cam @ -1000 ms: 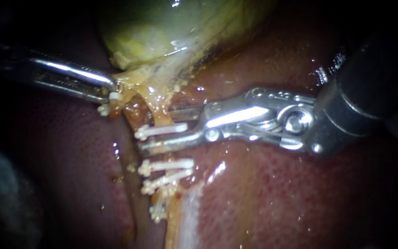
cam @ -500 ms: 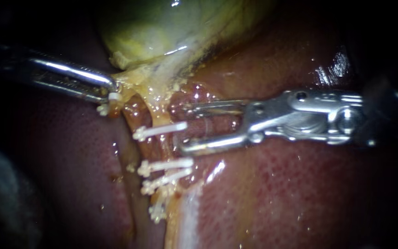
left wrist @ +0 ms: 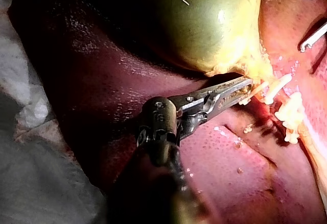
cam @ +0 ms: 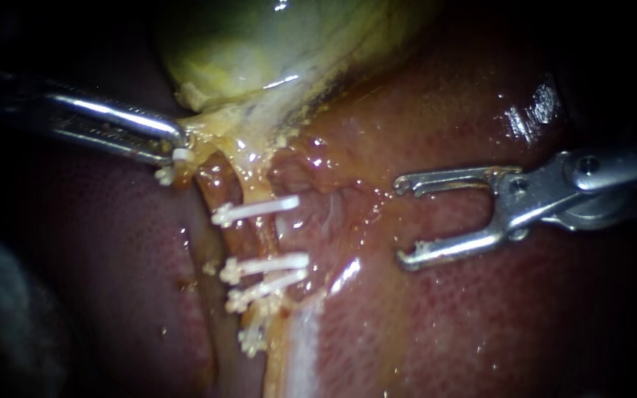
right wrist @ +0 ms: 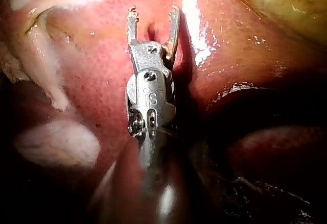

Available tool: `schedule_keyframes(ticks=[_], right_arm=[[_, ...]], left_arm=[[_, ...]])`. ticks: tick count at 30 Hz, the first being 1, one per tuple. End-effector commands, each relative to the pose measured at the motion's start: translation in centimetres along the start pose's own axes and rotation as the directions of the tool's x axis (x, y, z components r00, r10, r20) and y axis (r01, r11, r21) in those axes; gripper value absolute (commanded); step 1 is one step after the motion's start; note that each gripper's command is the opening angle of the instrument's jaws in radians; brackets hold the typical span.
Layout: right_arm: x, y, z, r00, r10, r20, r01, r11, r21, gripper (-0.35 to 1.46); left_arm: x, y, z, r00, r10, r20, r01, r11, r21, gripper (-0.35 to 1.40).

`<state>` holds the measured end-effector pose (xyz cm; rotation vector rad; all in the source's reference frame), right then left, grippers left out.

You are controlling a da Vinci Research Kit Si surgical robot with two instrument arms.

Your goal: Going back third clip right tube

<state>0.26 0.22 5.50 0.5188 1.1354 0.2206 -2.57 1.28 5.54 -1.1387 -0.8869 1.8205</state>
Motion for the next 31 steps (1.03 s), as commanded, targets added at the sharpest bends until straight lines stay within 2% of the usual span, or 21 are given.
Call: schedule_keyframes(ticks=[1, 6, 10, 15, 18, 27, 31], right_arm=[[0.00, -0.01, 0.00, 1.000, 0.000, -0.001, 0.000, 1.000, 0.000, 0.50], [0.01, -0.04, 0.00, 1.000, -0.001, -0.001, 0.001, 1.000, 0.001, 0.50], [0.02, -0.06, 0.00, 1.000, -0.001, -0.001, 0.001, 1.000, 0.001, 0.50], [0.02, -0.06, -0.01, 1.000, -0.001, -0.001, 0.001, 1.000, 0.001, 0.50], [0.02, -0.06, -0.01, 1.000, -0.001, -0.001, 0.001, 1.000, 0.001, 0.50], [0.06, -0.05, -0.02, 1.000, 0.002, 0.001, -0.002, 1.000, 0.000, 0.50], [0.11, -0.04, 0.04, 1.000, 0.000, -0.005, 0.000, 1.000, -0.002, 0.50]], left_arm=[[-0.01, -0.02, 0.03, 1.0000, 0.001, -0.001, -0.001, 1.000, 0.002, -0.35], [0.01, -0.12, 0.19, 1.0000, 0.002, -0.004, -0.002, 1.000, 0.009, -0.35], [0.03, -0.23, 0.39, 0.9999, 0.004, -0.009, -0.004, 1.000, 0.017, -0.35], [-0.02, -0.34, 0.63, 0.9999, 0.010, -0.009, -0.010, 1.000, 0.020, -0.35], [-0.05, -0.37, 0.70, 0.9999, 0.012, -0.006, -0.012, 1.000, 0.017, -0.35], [-0.06, -0.41, 0.69, 0.9999, 0.014, -0.005, -0.014, 1.000, 0.015, -0.35], [-0.06, -0.40, 0.62, 0.9999, 0.014, -0.003, -0.014, 1.000, 0.011, -0.35]])
